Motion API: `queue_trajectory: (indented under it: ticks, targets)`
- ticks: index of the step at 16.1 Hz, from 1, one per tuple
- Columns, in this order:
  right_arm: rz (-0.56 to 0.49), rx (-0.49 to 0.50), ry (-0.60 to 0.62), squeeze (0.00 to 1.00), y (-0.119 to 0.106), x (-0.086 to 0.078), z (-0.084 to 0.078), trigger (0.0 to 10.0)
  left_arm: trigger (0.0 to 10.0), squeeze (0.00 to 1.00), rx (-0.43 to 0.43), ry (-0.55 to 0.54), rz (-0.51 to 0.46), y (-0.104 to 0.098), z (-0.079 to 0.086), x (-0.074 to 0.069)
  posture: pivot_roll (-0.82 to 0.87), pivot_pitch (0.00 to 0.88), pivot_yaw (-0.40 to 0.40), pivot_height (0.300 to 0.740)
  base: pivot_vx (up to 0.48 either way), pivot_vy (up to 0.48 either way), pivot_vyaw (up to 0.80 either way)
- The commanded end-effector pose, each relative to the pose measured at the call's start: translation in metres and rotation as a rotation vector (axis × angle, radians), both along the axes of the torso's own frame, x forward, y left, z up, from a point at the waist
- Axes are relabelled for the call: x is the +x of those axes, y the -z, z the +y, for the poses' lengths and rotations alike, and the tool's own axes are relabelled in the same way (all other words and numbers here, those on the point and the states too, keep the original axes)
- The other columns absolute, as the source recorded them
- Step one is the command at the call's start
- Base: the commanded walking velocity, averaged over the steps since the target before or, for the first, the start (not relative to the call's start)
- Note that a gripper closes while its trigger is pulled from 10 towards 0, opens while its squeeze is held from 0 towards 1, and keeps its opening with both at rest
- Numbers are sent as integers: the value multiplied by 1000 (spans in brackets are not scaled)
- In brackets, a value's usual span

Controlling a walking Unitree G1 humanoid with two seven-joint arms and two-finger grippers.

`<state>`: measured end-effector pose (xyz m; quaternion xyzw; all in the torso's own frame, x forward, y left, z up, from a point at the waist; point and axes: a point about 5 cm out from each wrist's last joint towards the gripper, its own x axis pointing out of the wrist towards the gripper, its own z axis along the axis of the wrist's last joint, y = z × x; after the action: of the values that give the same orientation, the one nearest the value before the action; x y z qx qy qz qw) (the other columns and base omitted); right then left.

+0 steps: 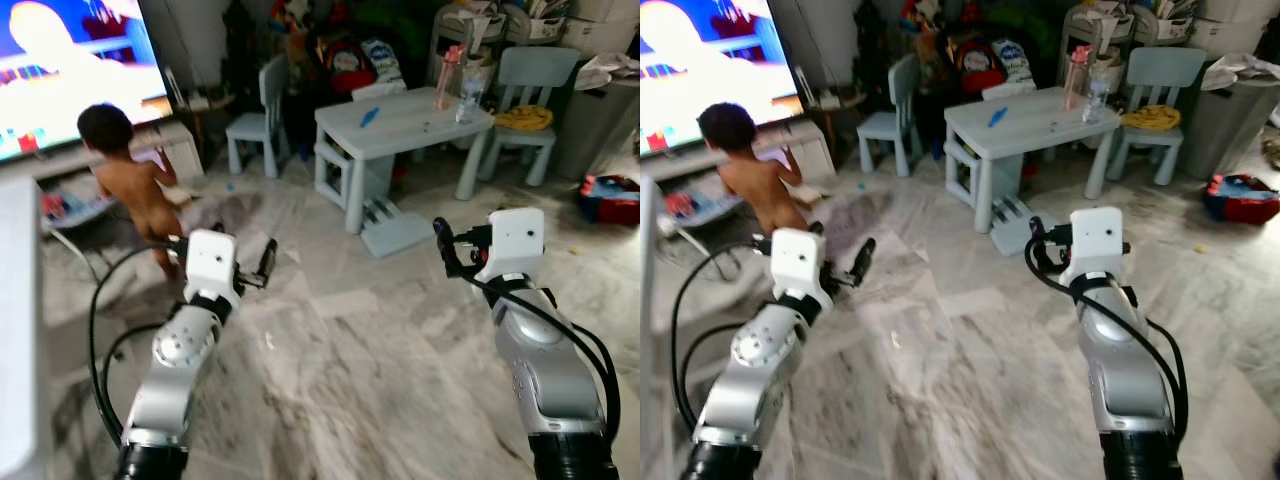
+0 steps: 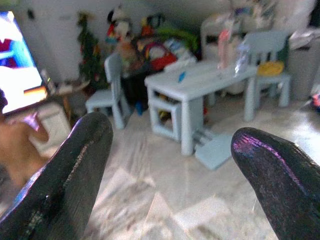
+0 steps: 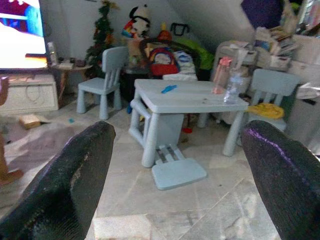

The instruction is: Hang keys on a hook

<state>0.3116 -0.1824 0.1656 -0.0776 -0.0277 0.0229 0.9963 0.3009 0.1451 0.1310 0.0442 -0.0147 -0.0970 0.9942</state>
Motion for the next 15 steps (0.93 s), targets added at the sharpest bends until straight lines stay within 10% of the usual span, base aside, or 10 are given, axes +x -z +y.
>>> queue_trajectory:
  ticks: [1,9,15]
  targets:
    - [-5,1,4,0,-1,4,-3,10000,10000,0,4,-12,-4,-1,6,4,-22,0,66,740,0,-439,0]
    - [102,-24,156,0,36,18,-53,10000,10000,0,7,-177,94,29,55,30,-8,0,22,740,0,-54,0]
    - [306,-6,225,0,93,12,-68,10000,10000,0,2,-250,337,83,67,23,-48,0,42,740,0,0,0]
